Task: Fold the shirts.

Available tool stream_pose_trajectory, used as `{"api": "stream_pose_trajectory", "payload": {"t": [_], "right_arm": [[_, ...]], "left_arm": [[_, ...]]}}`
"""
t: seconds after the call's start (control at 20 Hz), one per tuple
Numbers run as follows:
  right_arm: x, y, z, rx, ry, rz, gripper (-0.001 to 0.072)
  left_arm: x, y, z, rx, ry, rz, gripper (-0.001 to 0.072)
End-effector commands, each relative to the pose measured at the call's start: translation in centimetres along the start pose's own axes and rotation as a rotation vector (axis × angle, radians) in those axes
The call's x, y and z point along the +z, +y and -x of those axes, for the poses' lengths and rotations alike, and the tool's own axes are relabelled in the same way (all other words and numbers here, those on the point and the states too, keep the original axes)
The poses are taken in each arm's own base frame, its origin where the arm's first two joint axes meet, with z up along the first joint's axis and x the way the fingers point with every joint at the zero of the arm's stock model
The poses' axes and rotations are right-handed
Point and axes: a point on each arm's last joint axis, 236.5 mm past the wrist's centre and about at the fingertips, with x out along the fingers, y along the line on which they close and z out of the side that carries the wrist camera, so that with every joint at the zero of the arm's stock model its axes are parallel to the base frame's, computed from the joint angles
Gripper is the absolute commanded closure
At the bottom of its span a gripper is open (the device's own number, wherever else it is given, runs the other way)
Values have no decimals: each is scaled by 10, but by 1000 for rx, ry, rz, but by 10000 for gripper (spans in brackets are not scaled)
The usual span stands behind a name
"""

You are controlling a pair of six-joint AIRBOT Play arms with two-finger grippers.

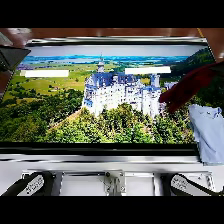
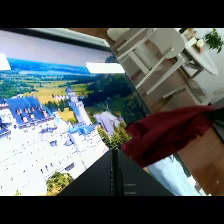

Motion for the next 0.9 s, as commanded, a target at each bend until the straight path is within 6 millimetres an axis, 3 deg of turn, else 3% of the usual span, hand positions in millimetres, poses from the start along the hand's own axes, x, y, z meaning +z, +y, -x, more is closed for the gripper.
{"api": "stream_pose_trajectory", "payload": {"t": [0.0, 0.2, 0.3, 0.4, 0.55, 0.75, 0.85], "right_arm": [[46, -28, 14, -59, -185, -42, 644], [74, -38, 22, -94, -299, -33, 644], [76, -63, 37, -169, -313, -71, 644], [65, -89, 51, -208, -283, -190, 644], [17, -129, 71, -304, -131, -370, 644], [-72, -178, 111, -579, 173, -509, 644], [-96, -197, 136, -704, 235, -556, 644]], "left_arm": [[-14, 11, 1, 46, 58, -23, 671], [-18, 16, -1, 62, 68, -23, 671], [-21, 18, -3, 62, 72, -13, 671], [-24, 21, -3, 63, 77, -3, 671], [-26, 23, -4, 63, 80, 4, 671], [-26, 22, -4, 62, 79, 4, 671], [-26, 22, -4, 62, 79, 5, 671]]}}
